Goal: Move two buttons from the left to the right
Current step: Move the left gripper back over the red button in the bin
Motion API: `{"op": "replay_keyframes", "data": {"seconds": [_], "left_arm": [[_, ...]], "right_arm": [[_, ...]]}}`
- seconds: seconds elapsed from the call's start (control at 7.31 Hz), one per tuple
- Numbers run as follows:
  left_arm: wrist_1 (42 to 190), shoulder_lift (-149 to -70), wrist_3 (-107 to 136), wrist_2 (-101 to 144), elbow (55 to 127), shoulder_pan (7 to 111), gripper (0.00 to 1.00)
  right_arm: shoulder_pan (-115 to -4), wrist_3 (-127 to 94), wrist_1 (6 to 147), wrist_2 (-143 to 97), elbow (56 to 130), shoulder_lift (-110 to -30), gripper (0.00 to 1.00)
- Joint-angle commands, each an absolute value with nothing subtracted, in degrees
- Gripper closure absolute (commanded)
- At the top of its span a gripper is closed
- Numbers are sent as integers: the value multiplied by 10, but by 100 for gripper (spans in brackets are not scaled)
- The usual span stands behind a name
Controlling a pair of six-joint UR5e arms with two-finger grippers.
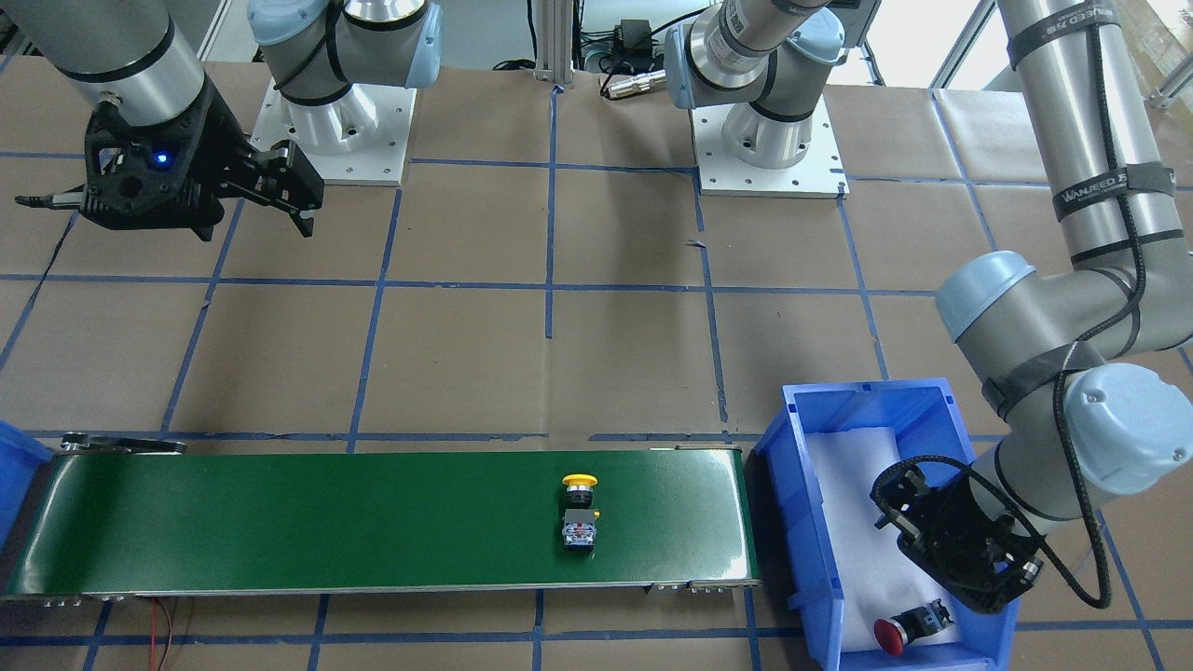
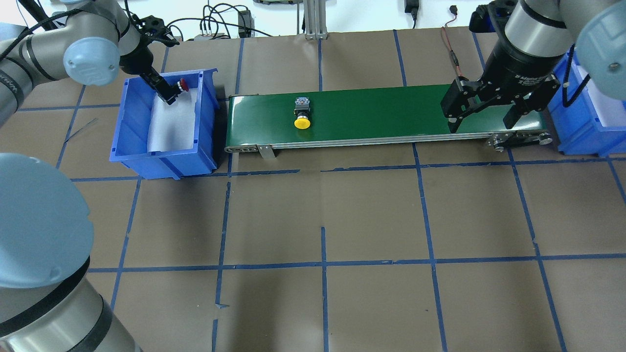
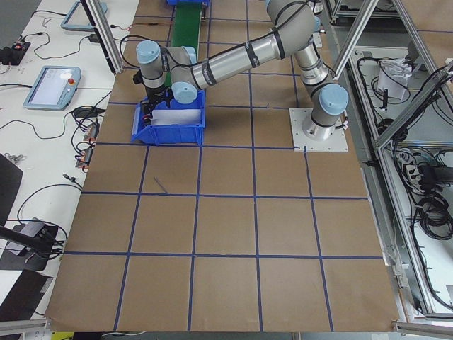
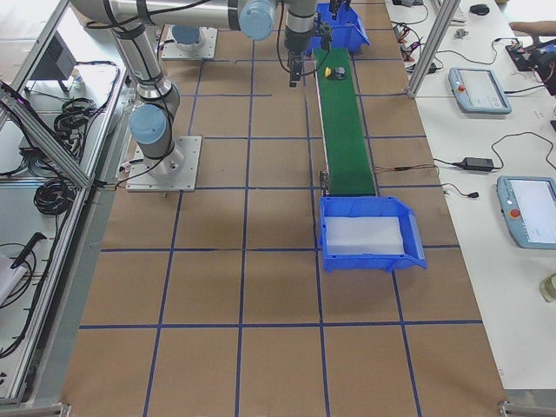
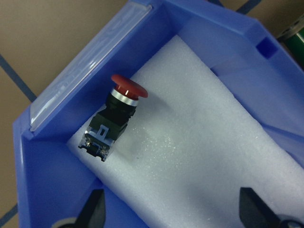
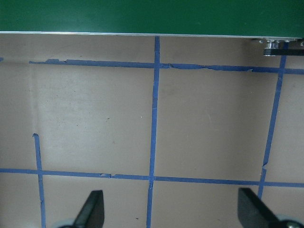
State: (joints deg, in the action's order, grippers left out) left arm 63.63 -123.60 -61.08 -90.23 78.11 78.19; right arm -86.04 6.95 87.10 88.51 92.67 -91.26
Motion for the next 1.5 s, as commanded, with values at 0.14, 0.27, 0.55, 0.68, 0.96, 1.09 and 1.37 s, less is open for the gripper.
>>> {"op": "replay_keyframes", "data": {"seconds": [0.14, 0.27, 0.55, 0.68, 0.96, 1.09, 1.37], "left_arm": [[609, -1249, -677, -904, 782, 786, 4], [596, -1254, -695, -897, 780, 787, 5], [591, -1256, -686, -883, 780, 783, 3], [591, -1263, -685, -877, 780, 782, 3], [595, -1268, -685, -878, 772, 781, 3], [602, -1274, -685, -879, 753, 782, 3], [629, -1284, -685, -878, 724, 783, 3]], "right_arm": [[-860, 68, 872, 885, 928, -912, 0], [-860, 69, 872, 885, 928, -912, 0], [-860, 71, 873, 885, 928, -912, 0], [-860, 71, 874, 885, 928, -911, 0], [-860, 72, 918, 886, 928, -906, 0], [-860, 71, 961, 886, 931, -904, 0], [-860, 72, 1017, 889, 936, -877, 0]]}}
